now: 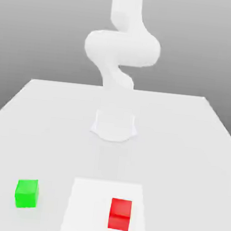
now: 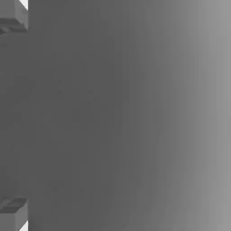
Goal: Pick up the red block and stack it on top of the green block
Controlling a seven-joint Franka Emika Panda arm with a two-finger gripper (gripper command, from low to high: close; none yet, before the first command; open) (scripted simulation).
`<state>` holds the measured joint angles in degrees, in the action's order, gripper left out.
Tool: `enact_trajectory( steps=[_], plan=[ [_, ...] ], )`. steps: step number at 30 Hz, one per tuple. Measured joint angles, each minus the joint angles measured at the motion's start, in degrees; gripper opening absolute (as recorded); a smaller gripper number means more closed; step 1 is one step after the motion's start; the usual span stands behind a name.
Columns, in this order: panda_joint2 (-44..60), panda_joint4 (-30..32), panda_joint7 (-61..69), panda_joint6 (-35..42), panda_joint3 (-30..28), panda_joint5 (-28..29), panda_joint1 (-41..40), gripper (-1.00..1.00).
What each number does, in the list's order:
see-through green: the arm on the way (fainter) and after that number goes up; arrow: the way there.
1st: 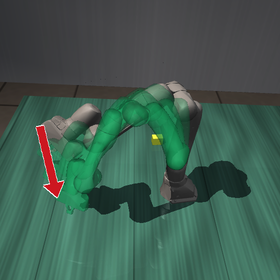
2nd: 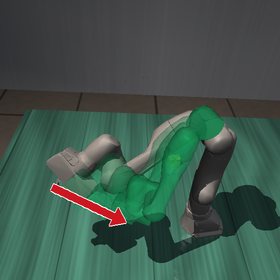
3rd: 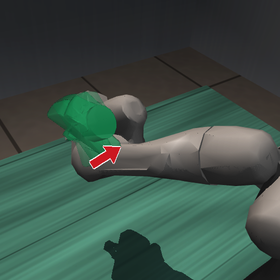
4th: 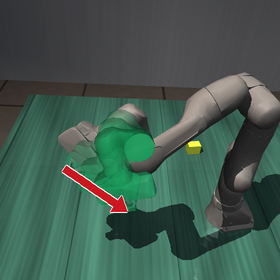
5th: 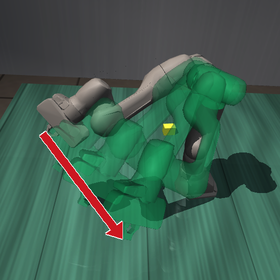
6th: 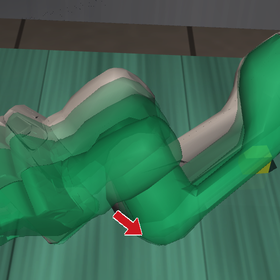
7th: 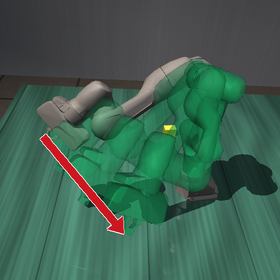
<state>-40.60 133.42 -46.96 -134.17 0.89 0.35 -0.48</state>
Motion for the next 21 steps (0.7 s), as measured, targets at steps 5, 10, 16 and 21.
enact_trajectory(
  steps=[5,10,16,21],
  plan=[
    [10.74,3.36,-2.36,-4.88,1.65,0.81,-0.80,0.00],
    [21.15,6.62,-4.72,-9.62,2.85,1.71,-1.20,0.00],
    [33.62,10.52,-7.32,-15.29,3.78,2.42,-1.23,0.00],
    [43.94,13.78,-8.75,-20.05,4.21,2.01,-0.63,0.00]
  ],
)
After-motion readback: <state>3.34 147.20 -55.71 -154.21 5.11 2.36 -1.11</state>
